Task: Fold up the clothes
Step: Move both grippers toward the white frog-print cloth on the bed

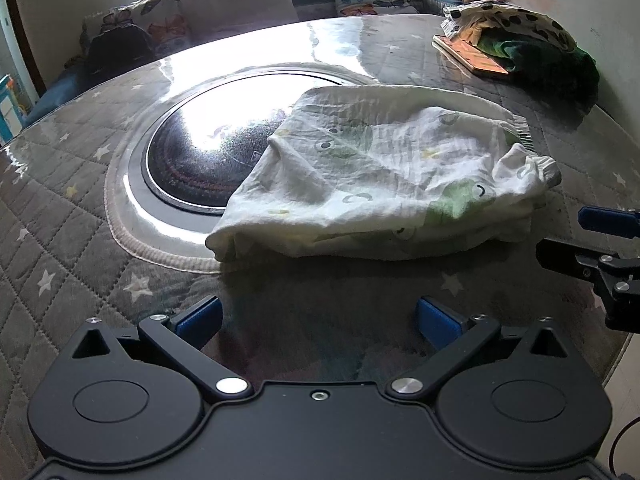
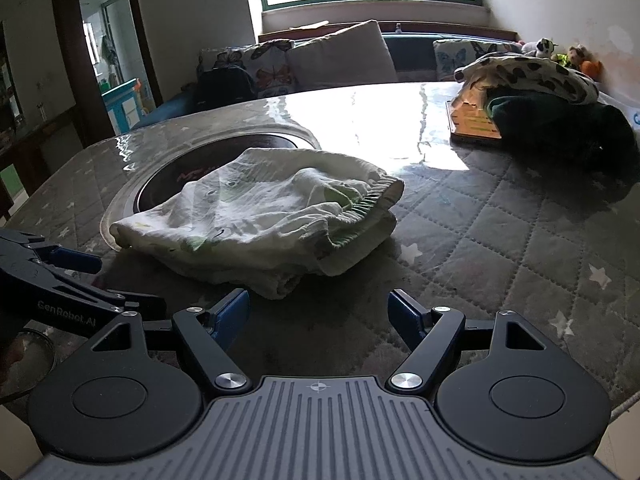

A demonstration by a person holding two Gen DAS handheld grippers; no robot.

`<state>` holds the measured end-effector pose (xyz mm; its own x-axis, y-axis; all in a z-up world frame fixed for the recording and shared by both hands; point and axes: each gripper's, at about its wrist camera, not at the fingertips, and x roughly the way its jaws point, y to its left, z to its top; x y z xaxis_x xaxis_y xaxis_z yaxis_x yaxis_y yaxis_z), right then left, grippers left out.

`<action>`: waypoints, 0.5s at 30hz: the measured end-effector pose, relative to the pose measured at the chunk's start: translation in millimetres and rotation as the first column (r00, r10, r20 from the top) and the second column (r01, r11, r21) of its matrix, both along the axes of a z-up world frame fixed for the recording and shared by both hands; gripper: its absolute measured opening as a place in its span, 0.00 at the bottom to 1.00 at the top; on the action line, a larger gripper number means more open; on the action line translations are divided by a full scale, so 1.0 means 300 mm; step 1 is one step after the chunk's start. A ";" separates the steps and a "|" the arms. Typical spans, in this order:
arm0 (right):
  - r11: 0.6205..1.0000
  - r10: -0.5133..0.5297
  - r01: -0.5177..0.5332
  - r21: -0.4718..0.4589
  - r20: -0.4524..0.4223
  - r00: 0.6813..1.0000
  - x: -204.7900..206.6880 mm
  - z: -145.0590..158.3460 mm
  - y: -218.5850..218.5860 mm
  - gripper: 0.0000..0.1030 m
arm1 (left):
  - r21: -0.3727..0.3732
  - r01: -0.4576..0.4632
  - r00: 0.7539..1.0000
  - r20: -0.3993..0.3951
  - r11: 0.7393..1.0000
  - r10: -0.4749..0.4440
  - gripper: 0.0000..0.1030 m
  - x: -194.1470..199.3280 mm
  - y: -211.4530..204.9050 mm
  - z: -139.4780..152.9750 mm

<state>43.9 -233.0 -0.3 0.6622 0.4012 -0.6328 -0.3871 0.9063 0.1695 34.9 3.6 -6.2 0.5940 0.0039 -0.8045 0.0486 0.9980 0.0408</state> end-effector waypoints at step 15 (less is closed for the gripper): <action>0.998 0.000 0.005 0.065 -0.074 0.997 0.060 -0.005 -0.039 0.75 | -0.016 0.072 0.997 -0.032 0.997 -0.073 1.00 0.047 0.019 0.020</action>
<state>62.0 -244.7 -1.9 0.6156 0.4412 -0.6530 -0.3689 0.8935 0.2559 48.9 9.3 -0.1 0.5654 -0.0504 -0.8233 0.1218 0.9923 0.0230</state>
